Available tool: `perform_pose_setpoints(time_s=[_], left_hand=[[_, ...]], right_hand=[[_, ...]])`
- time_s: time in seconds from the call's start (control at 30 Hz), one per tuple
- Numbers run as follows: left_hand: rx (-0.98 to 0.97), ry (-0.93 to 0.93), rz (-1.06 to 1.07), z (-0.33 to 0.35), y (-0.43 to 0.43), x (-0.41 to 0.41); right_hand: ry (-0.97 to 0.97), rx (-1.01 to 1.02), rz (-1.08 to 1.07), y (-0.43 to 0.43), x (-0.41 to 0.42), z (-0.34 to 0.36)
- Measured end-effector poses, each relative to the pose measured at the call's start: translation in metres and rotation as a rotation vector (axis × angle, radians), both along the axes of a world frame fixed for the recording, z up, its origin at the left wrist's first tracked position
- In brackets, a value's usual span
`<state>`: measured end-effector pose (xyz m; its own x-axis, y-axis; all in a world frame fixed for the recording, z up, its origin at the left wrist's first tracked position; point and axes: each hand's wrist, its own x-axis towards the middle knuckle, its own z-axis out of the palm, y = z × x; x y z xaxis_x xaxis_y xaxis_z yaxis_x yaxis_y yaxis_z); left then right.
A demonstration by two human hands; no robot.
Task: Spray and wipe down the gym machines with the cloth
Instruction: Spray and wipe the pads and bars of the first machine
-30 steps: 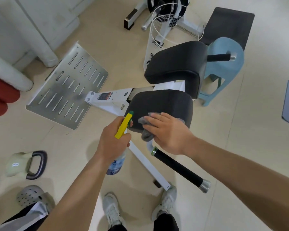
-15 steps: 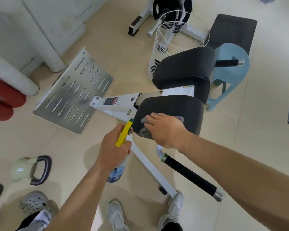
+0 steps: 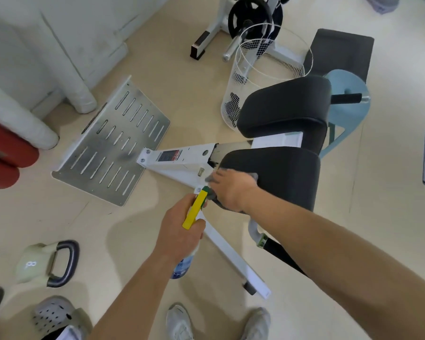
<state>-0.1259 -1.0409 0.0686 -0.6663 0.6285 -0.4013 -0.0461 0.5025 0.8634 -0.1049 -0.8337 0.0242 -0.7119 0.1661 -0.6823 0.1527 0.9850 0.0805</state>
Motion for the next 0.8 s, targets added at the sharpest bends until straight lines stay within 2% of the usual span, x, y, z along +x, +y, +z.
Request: perform_pose_setpoints(time_s=[0.13,0.4,0.53,0.67,0.8], left_hand=[[-0.041,0.015,-0.04,0.004,-0.009,-0.006],[-0.119,-0.029,-0.132,-0.004,0.016,-0.013],[-0.172,-0.047,-0.154,-0.011,0.027,-0.014],[-0.184,-0.085,-0.153,-0.019,0.035,-0.017],[-0.144,-0.111,-0.076,-0.027,0.029,-0.022]], right_hand=[[-0.043,-0.086,0.221,-0.009,0.042,0.032],[0.413,-0.16,-0.245,0.095,0.076,0.103],[0.583,-0.218,-0.326,0.107,0.058,0.106],[0.505,-0.255,-0.259,0.102,0.036,0.101],[0.234,-0.073,0.021,0.075,0.025,0.065]])
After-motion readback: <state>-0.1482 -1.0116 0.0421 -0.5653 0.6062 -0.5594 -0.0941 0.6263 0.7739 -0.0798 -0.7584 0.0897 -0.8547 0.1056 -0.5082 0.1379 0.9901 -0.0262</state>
